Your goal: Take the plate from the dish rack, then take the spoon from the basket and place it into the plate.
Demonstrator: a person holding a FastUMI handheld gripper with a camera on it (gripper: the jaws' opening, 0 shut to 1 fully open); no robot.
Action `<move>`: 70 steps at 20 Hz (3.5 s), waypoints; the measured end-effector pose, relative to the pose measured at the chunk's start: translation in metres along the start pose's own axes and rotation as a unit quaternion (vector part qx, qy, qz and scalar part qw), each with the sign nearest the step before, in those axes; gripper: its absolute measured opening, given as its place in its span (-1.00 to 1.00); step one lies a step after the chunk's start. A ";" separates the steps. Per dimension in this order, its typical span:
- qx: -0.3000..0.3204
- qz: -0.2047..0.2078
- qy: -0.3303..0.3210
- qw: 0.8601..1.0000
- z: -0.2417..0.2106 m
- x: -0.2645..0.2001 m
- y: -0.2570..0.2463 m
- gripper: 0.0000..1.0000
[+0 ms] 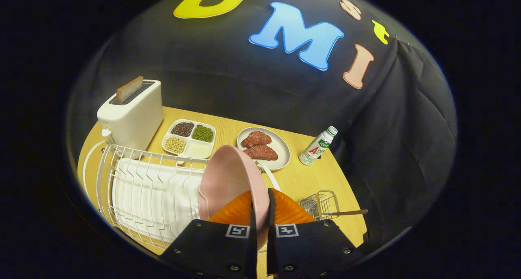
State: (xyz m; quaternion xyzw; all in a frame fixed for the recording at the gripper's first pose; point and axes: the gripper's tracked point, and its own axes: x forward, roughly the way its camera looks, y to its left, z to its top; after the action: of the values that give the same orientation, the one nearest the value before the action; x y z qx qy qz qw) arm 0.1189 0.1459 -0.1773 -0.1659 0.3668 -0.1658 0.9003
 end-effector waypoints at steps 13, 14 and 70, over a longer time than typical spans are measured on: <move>0.023 0.005 -0.048 0.999 0.043 -0.033 -0.065 -0.82; 0.030 0.008 -0.052 0.998 0.045 -0.038 -0.076 -0.82; 0.272 0.397 0.135 0.866 -0.277 -0.017 -0.126 -0.82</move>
State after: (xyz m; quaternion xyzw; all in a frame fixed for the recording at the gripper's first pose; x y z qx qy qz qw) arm -0.1128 -0.0084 -0.3015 0.2689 0.4601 0.0914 0.8412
